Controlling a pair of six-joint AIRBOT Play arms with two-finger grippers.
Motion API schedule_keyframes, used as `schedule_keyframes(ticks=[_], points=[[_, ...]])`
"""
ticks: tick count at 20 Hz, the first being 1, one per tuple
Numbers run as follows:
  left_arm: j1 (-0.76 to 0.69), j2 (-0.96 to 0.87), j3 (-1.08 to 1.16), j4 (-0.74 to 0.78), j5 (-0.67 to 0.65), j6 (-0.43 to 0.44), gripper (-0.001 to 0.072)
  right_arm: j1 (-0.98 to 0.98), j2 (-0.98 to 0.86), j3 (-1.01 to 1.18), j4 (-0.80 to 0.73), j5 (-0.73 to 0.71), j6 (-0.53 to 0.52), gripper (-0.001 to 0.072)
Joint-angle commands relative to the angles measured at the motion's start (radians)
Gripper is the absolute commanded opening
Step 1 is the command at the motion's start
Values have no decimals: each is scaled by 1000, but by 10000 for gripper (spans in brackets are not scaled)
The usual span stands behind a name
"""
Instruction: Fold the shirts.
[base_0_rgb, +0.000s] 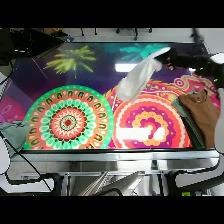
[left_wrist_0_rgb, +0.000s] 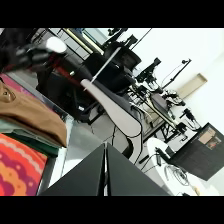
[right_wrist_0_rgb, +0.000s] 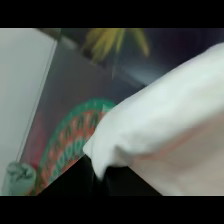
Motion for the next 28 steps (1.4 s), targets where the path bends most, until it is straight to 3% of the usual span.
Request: schedule_keyframes(ticks=[1, 5, 8, 11, 15, 22, 28], points=[[-1, 0, 0, 1, 0, -2, 17, -150, 50, 100, 32, -95, 75, 18], [-1, 0, 0, 2, -6, -2, 17, -334, 29, 100, 31, -188, 85, 18], [-1, 0, 0, 2, -11, -2, 17, -427, 9, 100, 22, -182, 71, 18], [-1, 0, 0, 3, -10, -2, 17, -467, -3, 100, -51, -62, 116, 18], [-1, 0, 0, 3, -13, -1, 17, -467, 59, 99, -368, 64, 310, 17], [-2, 0, 0, 3, -29, -2, 17, -499, 235, 98, -737, 314, 536, 17], [-4, 0, 0, 4, -42, -2, 17, -685, 279, -16, -919, 580, 609, 18]])
